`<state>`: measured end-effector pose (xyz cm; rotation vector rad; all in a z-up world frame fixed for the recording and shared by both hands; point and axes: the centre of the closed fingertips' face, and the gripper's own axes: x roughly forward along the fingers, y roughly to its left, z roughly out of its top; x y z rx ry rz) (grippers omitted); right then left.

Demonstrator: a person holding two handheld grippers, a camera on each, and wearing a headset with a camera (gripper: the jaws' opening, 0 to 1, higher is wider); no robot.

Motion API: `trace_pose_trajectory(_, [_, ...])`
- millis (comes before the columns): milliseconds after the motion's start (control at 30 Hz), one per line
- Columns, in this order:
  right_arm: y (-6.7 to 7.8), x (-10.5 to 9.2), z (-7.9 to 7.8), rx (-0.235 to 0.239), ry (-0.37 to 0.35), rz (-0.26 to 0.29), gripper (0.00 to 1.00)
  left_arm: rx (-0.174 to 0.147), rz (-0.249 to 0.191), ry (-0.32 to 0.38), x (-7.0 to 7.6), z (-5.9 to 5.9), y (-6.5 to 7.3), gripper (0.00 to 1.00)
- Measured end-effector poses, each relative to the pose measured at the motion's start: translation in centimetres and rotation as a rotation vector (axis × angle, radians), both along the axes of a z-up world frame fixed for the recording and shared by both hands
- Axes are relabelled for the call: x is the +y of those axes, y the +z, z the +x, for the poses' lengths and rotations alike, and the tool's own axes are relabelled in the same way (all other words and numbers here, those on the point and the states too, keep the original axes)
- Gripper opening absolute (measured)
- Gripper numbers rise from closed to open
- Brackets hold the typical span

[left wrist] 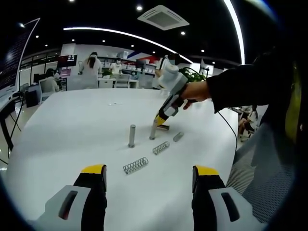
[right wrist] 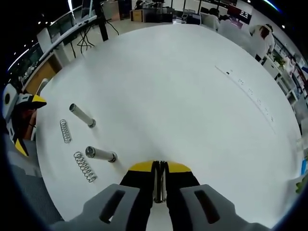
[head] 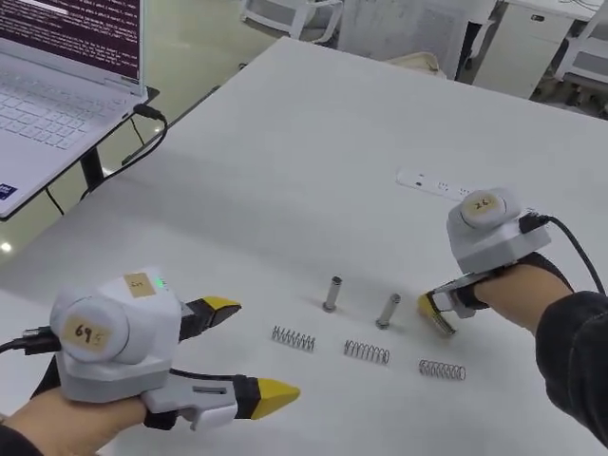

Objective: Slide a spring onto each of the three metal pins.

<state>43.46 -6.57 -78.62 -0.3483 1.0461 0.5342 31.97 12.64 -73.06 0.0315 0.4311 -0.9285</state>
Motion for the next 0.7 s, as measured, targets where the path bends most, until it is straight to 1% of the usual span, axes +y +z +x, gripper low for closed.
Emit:
trace_pose_trajectory(100, [0.3, 0.1, -0.2, -0.004, -0.001, 0.006, 0.06, -0.003, 0.001, -0.002, -0.1, 0.0, 0.1, 0.69])
trace_pose_trajectory(433, [1.8, -0.1, -1.1, -0.039, -0.003, 0.02, 0.06, -0.018, 0.0, -0.014, -0.3, -0.1, 0.8, 0.69])
trace_pose_trajectory(567, [2.1, -0.4, -1.0, -0.051, -0.005, 0.025, 0.06, -0.024, 0.0, -0.019, -0.4, -0.2, 1.0, 0.69])
trace_pose_trajectory(700, [2.4, -0.4, -1.4, -0.059, -0.003, 0.027, 0.06, -0.028, 0.0, -0.021, -0.4, -0.3, 1.2, 0.69])
